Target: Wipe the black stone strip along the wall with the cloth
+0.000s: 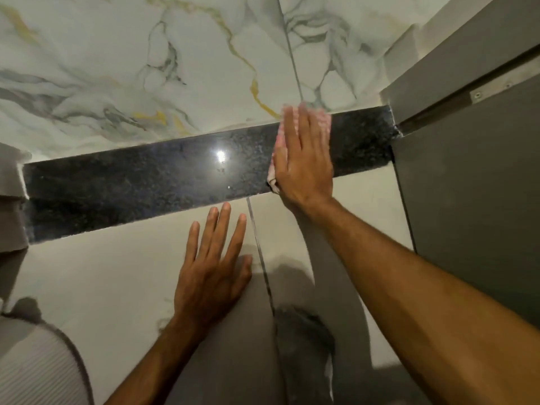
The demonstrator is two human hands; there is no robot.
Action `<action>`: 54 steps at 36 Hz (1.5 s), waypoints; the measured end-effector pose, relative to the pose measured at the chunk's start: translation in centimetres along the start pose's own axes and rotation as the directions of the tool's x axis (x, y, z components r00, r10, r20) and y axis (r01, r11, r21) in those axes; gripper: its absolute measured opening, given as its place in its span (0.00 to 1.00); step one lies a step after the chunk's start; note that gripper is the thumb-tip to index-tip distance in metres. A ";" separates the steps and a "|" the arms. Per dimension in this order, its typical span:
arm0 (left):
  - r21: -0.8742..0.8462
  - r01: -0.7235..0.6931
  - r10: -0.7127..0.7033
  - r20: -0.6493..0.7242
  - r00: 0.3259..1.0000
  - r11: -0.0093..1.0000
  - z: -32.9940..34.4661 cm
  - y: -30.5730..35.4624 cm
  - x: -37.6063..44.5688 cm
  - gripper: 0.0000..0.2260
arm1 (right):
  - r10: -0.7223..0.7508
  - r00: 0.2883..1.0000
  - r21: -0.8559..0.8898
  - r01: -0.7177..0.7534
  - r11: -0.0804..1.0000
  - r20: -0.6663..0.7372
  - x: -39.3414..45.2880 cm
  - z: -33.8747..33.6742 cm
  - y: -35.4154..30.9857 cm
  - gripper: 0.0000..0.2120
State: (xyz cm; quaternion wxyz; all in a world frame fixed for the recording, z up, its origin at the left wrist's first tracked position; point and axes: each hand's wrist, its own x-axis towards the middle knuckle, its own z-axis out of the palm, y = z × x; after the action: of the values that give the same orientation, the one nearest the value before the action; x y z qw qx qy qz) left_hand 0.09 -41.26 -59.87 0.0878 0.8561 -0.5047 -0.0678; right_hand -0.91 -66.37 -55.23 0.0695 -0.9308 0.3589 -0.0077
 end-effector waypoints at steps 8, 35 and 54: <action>0.030 -0.036 0.037 -0.011 0.999 0.999 0.1 1.6 0.7 0.33 | -0.240 0.971 0.080 0.239 0.968 0.005 -7.4 0.3 3.0 0.31; 0.025 -0.001 0.002 -0.057 0.998 1.000 1.1 1.7 0.4 0.34 | 0.336 0.941 0.157 -0.339 0.928 0.046 3.4 -0.9 6.6 0.38; 0.009 0.038 -0.037 -0.102 0.994 0.999 1.0 1.7 0.3 0.35 | -0.218 0.964 0.085 0.207 0.975 0.153 -3.5 0.1 0.4 0.35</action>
State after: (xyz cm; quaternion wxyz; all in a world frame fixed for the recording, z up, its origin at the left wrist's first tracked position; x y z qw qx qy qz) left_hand -1.45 -42.37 -60.52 0.1073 0.8682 -0.4839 -0.0229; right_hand -3.76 -64.34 -55.28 0.1290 -0.9585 0.2498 0.0478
